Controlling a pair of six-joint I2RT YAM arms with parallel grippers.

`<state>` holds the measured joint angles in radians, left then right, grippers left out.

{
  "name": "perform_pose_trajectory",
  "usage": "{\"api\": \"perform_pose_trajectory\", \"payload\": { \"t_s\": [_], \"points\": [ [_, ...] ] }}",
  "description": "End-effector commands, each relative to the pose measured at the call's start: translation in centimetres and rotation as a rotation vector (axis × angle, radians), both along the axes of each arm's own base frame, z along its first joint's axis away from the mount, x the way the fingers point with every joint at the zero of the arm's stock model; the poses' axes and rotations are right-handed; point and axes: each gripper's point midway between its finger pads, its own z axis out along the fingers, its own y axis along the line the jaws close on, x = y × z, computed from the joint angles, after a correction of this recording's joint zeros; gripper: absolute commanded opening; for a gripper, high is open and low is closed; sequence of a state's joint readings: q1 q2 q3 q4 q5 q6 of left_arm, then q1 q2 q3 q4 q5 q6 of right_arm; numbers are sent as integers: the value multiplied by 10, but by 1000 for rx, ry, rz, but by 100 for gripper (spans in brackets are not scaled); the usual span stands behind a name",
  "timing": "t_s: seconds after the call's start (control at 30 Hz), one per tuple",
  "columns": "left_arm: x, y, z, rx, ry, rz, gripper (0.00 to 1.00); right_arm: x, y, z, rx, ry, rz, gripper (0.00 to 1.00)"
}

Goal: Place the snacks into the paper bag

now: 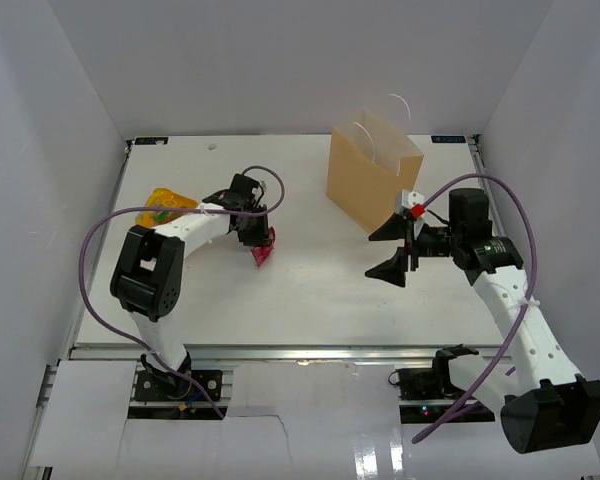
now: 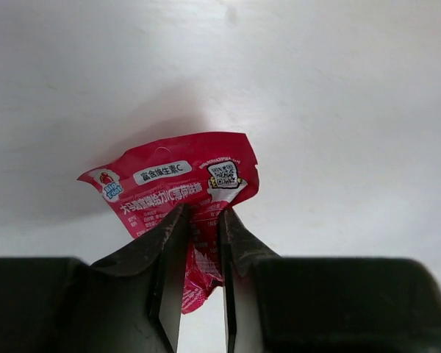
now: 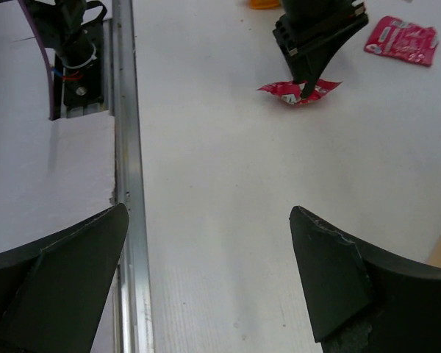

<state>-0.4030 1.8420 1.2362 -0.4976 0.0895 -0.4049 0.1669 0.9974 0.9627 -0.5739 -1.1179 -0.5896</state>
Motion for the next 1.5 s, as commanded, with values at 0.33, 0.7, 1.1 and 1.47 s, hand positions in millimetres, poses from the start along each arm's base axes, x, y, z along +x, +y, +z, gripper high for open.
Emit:
{"api": "perform_pose_trajectory", "payload": {
  "t_s": [0.33,0.7,1.1,1.47],
  "points": [
    [-106,-99,122,-869,31,-539,22,-31,40,-36,-122,-353,379,91],
    [-156,-109,147,-1051,203,-767,25,18,84,-58,-341,-670,467,90],
    [-168,-116,146,-1059,247,-800,28,15,116,-44,-311,-703,516,93],
    [-160,-120,153,-1060,225,-814,35,-6,118,-70,-358,-608,577,63]
  ]
}}
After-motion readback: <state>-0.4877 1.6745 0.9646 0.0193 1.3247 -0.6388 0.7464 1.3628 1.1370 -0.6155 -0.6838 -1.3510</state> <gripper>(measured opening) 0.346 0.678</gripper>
